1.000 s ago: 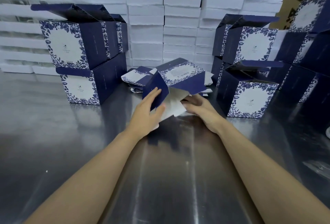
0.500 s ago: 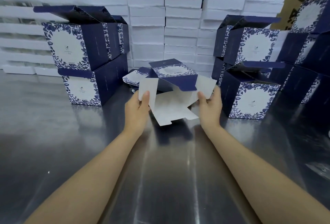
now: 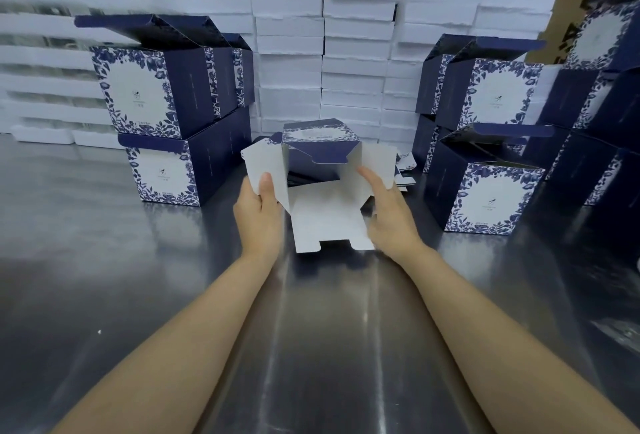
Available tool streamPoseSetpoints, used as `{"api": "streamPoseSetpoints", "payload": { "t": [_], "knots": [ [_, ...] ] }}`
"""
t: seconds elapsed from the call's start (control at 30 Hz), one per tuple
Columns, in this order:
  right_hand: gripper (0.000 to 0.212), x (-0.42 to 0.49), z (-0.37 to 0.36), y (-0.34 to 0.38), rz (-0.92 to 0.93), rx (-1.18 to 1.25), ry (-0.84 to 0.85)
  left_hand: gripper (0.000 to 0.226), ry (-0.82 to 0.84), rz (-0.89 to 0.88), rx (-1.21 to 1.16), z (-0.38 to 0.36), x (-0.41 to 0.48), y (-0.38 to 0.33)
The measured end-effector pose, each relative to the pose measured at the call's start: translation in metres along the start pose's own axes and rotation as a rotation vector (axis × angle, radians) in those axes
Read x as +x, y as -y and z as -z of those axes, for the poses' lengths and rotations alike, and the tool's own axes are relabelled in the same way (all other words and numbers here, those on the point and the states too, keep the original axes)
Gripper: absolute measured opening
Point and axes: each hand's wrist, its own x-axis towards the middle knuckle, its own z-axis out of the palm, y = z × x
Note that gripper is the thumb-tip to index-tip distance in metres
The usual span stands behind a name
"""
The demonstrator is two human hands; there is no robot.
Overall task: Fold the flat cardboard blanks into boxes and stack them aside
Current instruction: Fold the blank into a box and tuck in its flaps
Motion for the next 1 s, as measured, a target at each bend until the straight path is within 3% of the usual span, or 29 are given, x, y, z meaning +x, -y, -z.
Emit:
{"api": "streamPoseSetpoints", "payload": {
  "t": [0.17,0.33,0.53,0.7,0.8,0.9,1.0],
  "knots": [
    [0.106,0.0,0.001,-0.002,0.019,-0.003,0.13,0.02,-0.024,-0.008,0.024,0.001,0.002,0.002],
    [0.094,-0.004,0.001,-0.003,-0.006,0.128,0.054,0.029,0.018,-0.025,0.044,0.0,0.001,0.003],
    [0.043,0.001,-0.003,-0.004,0.002,0.255,-0.271,0.037,0.097,-0.128,0.124,-0.002,-0.005,0.001],
    [0.038,0.004,-0.006,0.001,-0.072,0.266,-0.456,0.021,0.254,-0.302,0.25,-0.004,-0.015,-0.007],
    [0.037,0.002,-0.003,0.003,-0.026,0.246,-0.443,0.037,0.371,-0.378,0.24,-0.006,-0.018,-0.01],
    [0.045,-0.002,-0.002,0.008,0.052,0.149,-0.319,0.018,0.366,-0.419,0.237,-0.008,-0.017,-0.008],
    [0.042,-0.004,-0.001,0.023,0.141,-0.17,-0.476,0.029,0.331,-0.341,0.231,-0.008,-0.012,-0.001]
  ]
}}
